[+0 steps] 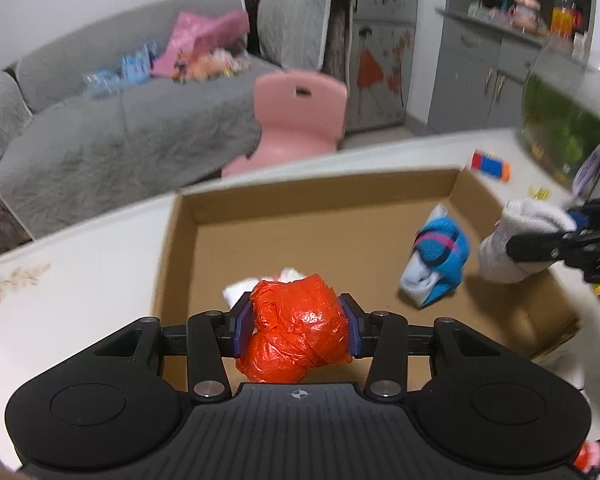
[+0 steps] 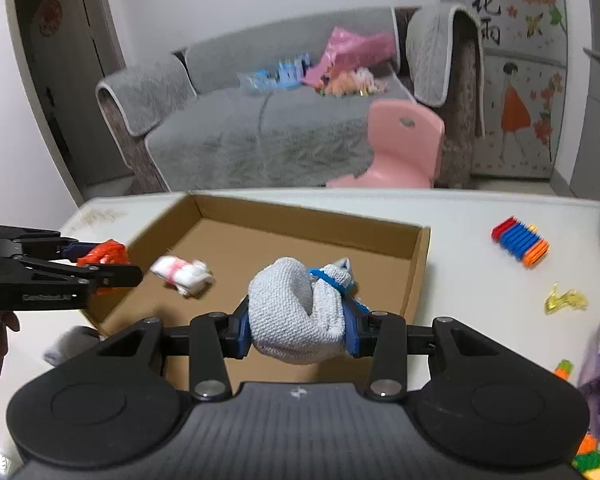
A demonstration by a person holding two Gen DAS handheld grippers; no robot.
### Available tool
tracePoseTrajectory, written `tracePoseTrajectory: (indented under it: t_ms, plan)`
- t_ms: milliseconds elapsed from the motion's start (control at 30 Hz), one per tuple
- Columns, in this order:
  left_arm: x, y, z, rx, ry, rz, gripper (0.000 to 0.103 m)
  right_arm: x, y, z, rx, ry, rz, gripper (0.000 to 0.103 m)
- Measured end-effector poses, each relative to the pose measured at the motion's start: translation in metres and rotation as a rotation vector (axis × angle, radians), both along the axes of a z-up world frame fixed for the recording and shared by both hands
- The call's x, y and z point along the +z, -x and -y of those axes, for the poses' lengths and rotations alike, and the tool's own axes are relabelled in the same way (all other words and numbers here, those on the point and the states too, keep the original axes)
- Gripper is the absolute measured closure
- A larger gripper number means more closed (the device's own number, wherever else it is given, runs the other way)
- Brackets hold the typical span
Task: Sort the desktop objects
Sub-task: 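Carry both items into the box and open both grippers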
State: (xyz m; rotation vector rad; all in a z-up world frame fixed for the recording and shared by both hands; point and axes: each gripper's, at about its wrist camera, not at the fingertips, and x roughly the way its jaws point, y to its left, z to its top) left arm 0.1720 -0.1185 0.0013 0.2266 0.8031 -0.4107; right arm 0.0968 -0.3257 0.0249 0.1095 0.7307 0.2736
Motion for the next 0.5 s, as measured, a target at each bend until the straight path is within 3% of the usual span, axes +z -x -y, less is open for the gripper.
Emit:
tracePoseTrajectory:
  t_ms: [233, 333, 433, 467, 500]
  plan:
    - [-0.044, -0.02, -0.012, 0.035, -0.012, -0.085, 0.051, -0.022, -0.005, -0.005, -0.009, 0.03, -0.038, 0.064]
    - [-0.046, -0.014, -0.02, 0.044, 0.011, -0.068, 0.047, -0.027, -0.004, -0.003, -0.013, 0.032, -0.039, 0.062]
    - [-0.044, -0.008, -0.02, 0.021, 0.009, -0.07, 0.027, -0.028, -0.002, -0.006, -0.015, 0.062, -0.03, 0.059]
    - [-0.043, -0.004, -0.018, 0.009, -0.003, -0.053, 0.015, -0.028, -0.001, -0.006, -0.014, 0.059, -0.019, 0.056]
    - [-0.04, 0.0, -0.017, 0.005, -0.014, -0.028, 0.012, -0.026, 0.001, -0.006, -0.012, 0.054, -0.009, 0.053]
